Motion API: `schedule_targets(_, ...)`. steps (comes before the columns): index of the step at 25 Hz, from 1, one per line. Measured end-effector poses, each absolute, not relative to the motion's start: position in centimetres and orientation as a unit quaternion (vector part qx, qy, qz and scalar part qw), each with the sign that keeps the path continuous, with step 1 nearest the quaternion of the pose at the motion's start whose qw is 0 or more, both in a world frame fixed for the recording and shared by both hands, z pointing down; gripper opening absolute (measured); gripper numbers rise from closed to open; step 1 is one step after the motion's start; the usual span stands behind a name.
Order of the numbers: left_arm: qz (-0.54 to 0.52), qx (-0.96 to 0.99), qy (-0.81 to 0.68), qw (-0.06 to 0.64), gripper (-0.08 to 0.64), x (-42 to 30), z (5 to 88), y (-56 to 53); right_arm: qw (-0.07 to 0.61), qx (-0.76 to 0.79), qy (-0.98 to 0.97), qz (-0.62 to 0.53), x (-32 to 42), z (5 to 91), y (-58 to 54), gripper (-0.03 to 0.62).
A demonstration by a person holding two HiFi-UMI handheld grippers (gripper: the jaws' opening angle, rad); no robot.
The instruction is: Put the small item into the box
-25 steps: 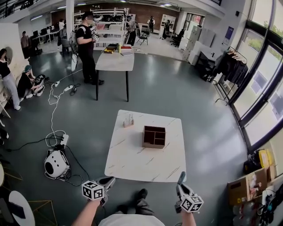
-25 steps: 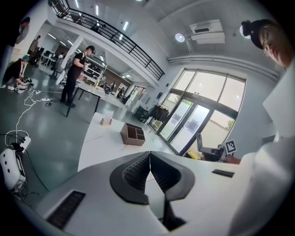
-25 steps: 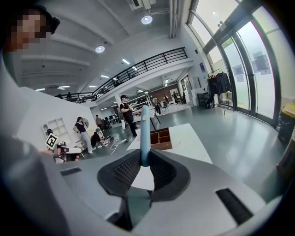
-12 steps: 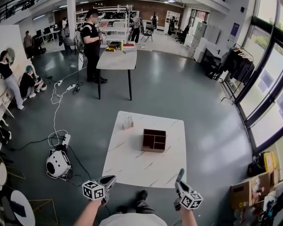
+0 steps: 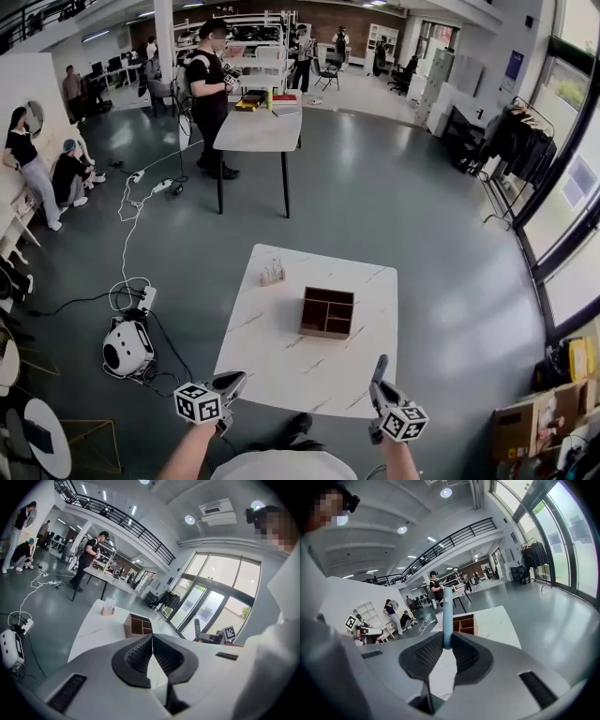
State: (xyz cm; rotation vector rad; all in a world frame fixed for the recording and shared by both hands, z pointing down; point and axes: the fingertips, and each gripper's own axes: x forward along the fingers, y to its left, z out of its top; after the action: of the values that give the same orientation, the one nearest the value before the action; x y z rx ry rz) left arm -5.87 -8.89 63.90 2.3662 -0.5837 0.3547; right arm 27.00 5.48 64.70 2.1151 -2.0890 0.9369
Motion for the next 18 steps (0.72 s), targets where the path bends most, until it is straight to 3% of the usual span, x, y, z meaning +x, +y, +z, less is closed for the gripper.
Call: schedule_targets(18,0.131,0.888,-0.273,0.346,0.014,1.5,64.6,-11.5,0.083,0.619,-0.696,0.353,33.4,70.3,-1.3,0.077)
